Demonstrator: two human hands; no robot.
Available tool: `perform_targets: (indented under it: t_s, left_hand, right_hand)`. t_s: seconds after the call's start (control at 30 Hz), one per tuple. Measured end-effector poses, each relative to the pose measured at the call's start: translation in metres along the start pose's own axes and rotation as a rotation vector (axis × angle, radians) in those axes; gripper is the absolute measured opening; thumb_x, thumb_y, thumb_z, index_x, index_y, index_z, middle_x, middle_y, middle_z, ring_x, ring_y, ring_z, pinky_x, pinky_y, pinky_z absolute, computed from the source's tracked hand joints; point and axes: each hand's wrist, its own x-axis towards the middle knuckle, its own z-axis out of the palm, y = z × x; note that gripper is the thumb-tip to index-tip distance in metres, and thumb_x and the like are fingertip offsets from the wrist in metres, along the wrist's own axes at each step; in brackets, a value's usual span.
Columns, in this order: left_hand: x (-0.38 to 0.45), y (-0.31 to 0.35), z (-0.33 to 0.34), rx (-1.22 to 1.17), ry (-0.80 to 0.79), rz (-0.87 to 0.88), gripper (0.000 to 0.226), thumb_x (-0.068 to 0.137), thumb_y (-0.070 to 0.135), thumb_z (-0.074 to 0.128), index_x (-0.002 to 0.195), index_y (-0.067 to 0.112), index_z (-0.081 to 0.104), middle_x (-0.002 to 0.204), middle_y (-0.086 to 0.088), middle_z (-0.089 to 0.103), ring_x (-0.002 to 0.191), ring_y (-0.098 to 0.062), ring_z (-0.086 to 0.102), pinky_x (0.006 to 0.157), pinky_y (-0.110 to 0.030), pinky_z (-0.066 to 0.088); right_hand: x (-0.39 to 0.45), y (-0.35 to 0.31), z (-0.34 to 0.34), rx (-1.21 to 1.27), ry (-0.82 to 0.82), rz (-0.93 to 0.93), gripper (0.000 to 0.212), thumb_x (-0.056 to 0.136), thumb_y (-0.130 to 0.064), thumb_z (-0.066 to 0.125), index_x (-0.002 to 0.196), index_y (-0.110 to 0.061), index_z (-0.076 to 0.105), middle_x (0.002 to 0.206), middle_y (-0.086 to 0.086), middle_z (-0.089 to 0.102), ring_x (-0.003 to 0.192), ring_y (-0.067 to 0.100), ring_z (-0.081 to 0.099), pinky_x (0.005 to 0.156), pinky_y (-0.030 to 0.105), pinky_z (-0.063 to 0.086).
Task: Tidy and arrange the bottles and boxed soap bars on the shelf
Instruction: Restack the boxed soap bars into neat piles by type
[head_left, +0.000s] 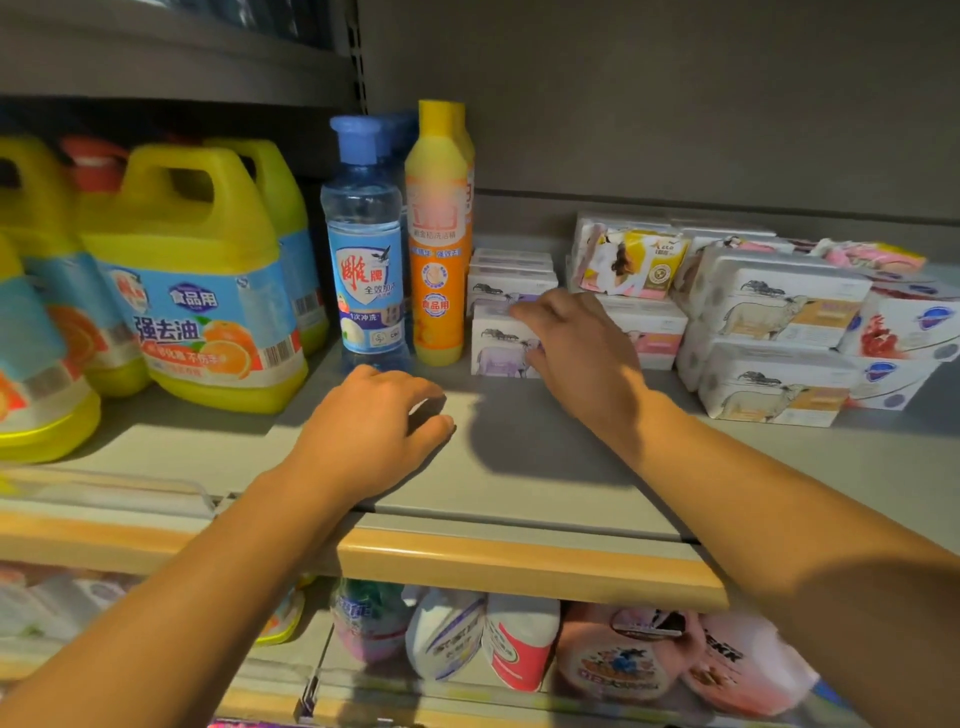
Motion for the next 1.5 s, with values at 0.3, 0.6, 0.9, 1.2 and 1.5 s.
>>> perform_targets:
  t_s: [0.3, 0.6, 0.9, 1.2, 1.5]
  left_hand:
    - [-0.001, 0.002, 0.004, 0.006, 0.032, -0.032, 0.032, 0.090, 0.053, 0.050, 0.104, 0.030, 0.067, 0.102, 0.010, 0.068, 0.093, -0.019, 0.050, 0.079, -0.039, 0.051]
    - [0.002, 0.002, 0.003, 0.001, 0.042, -0.037, 0.031, 0.089, 0.051, 0.051, 0.103, 0.030, 0.068, 0.100, 0.009, 0.068, 0.092, -0.019, 0.050, 0.077, -0.040, 0.053]
    - [0.001, 0.003, 0.001, 0.001, 0.041, -0.051, 0.031, 0.089, 0.050, 0.053, 0.105, 0.030, 0.069, 0.101, 0.008, 0.069, 0.095, -0.020, 0.051, 0.077, -0.040, 0.054]
    - [0.001, 0.004, -0.001, 0.010, 0.033, -0.064, 0.032, 0.088, 0.050, 0.055, 0.109, 0.030, 0.069, 0.106, 0.005, 0.069, 0.098, -0.021, 0.053, 0.078, -0.039, 0.054]
    - [0.003, 0.001, -0.001, -0.011, 0.035, -0.061, 0.035, 0.088, 0.054, 0.055, 0.110, 0.030, 0.069, 0.105, 0.005, 0.070, 0.098, -0.018, 0.055, 0.079, -0.040, 0.055]
  right_hand:
    - [0.050, -0.001, 0.032, -0.155, -0.013, 0.083, 0.055, 0.087, -0.005, 0.061, 0.138, -0.015, 0.045, 0.129, 0.013, 0.048, 0.118, 0.035, 0.046, 0.088, 0.040, 0.047]
    - [0.066, -0.006, 0.036, -0.283, -0.016, 0.093, 0.048, 0.086, -0.005, 0.060, 0.133, -0.009, 0.049, 0.124, 0.016, 0.055, 0.111, 0.041, 0.055, 0.096, 0.044, 0.042]
    - [0.041, 0.010, 0.011, -0.117, 0.154, 0.112, 0.048, 0.089, -0.029, 0.057, 0.133, -0.012, 0.052, 0.127, 0.013, 0.057, 0.117, 0.037, 0.050, 0.107, 0.044, 0.032]
    - [0.001, 0.048, -0.016, -0.210, -0.134, 0.329, 0.049, 0.093, -0.039, 0.053, 0.138, -0.018, 0.050, 0.138, 0.008, 0.053, 0.123, 0.037, 0.049, 0.097, 0.040, 0.042]
    - [-0.003, 0.043, -0.045, -0.017, -0.279, 0.208, 0.049, 0.091, -0.021, 0.061, 0.138, -0.029, 0.049, 0.140, 0.005, 0.052, 0.125, 0.031, 0.048, 0.106, 0.040, 0.037]
